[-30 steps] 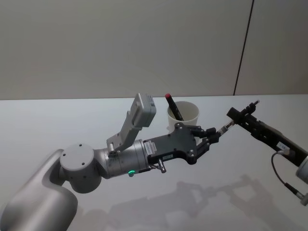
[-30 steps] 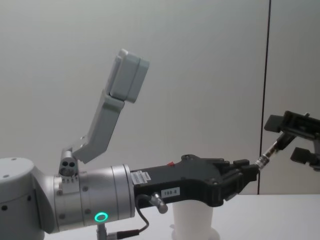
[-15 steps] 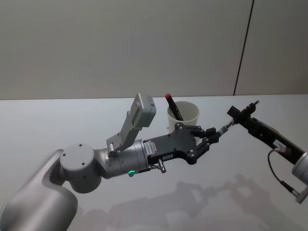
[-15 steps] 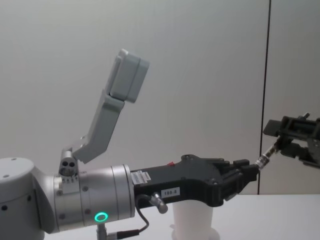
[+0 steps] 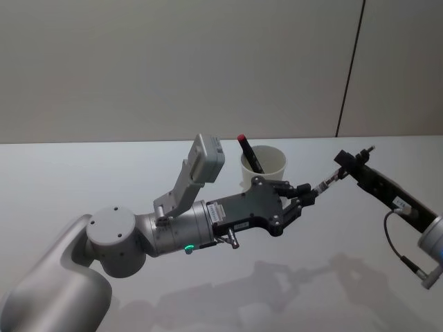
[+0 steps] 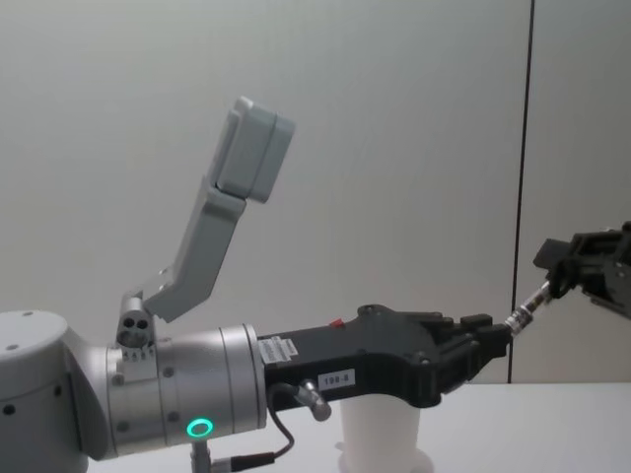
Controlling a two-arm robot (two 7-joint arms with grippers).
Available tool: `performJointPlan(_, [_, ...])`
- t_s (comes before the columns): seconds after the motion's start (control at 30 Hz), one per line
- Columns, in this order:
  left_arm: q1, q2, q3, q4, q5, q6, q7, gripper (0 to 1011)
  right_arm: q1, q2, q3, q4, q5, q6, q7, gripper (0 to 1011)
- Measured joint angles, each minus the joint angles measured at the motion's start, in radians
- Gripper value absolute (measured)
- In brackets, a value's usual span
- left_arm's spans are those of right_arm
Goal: Place the pen into the pen holder.
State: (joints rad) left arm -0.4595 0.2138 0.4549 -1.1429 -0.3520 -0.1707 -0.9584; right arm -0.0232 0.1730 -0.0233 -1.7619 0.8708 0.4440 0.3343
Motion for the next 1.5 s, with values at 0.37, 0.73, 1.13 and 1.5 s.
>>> performJointPlan(0.37, [0.0,0.0,0.0,0.0,-0.002,0.0,0.0,124,-0.002,0.004,-0.007,0.0,0.031,-0.024,-0.01,143])
performJointPlan(0.73, [0.0,0.001,0.0,0.0,0.001,0.001,0.0,148,-0.005,0.013,-0.011,-0.008,0.049,-0.044,-0.021,143])
performJointPlan(1.13, [0.0,0.0,0.0,0.0,0.002,0.001,0.0,530,-0.007,0.024,-0.022,-0.015,0.05,-0.055,-0.029,143])
performJointPlan(1.5, [0.0,0.0,0.0,0.0,0.001,0.001,0.0,852,0.009,0.042,-0.032,-0.003,-0.011,-0.088,-0.024,143])
